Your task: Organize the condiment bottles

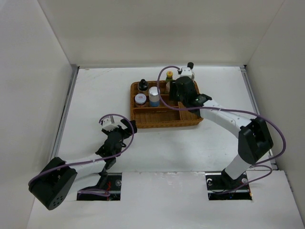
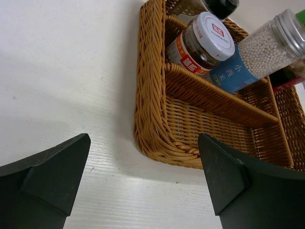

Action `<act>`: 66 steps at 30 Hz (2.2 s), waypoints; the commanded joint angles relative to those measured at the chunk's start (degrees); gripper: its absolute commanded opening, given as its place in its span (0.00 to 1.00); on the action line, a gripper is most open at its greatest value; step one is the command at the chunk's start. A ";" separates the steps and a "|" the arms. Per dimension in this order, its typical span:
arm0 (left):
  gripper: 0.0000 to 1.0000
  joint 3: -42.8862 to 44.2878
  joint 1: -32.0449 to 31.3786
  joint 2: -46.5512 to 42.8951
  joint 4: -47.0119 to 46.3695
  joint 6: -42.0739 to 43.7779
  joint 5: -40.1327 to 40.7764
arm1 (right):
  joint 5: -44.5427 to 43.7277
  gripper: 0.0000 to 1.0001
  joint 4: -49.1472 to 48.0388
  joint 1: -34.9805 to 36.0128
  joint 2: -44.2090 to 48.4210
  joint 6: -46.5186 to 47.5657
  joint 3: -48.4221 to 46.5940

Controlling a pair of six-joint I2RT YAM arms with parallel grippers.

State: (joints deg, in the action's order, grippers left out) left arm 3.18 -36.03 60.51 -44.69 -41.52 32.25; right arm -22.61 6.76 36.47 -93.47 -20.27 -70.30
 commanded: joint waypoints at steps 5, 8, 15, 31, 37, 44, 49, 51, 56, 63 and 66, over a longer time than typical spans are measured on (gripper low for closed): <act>1.00 0.07 -0.22 -1.45 -3.30 -0.58 -0.79 | 11.62 0.50 8.96 -2.76 -2.68 0.76 -5.72; 1.00 0.07 -0.22 -1.27 -3.30 -0.67 -0.79 | 13.99 0.50 10.72 -3.29 -2.51 0.67 -6.07; 1.00 -0.19 -0.31 -2.06 -3.30 -0.85 -0.79 | 16.46 0.50 14.94 -3.47 -3.03 0.85 -6.86; 1.00 -0.72 -0.92 -3.12 -3.30 -1.46 -0.79 | 16.19 0.51 25.13 -5.05 -10.51 0.76 -18.11; 1.00 -0.63 -1.36 -3.03 -3.30 -1.64 -0.79 | 16.37 0.53 28.83 -5.84 -11.99 1.99 -20.92; 1.00 -0.72 -1.45 -3.03 -3.30 -1.64 -0.70 | 16.63 0.55 28.04 -6.19 -15.68 1.38 -23.03; 1.00 -0.63 -1.54 -2.94 -3.30 -1.64 -0.61 | 17.07 0.55 29.01 -6.02 -16.39 2.17 -24.09; 1.00 -0.63 -1.54 -2.85 -3.30 -1.64 -0.70 | 16.99 0.55 29.36 -6.19 -16.39 2.34 -24.09; 1.00 -0.54 -1.89 -2.59 -3.30 -1.64 -0.52 | 15.50 0.59 27.96 -6.19 -17.44 1.55 -24.62; 1.00 -0.54 -1.80 -2.68 -3.30 -1.64 -0.52 | 12.16 0.66 22.69 -5.93 -16.13 0.32 -22.51; 1.00 -0.54 -1.80 -2.68 -3.30 -1.64 -0.52 | 10.14 0.70 19.52 -5.14 -14.20 -0.21 -20.32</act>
State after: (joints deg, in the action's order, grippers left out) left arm 3.07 -37.63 58.50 -44.82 -42.63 32.23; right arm -9.02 32.21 30.83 -110.52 -19.55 -91.59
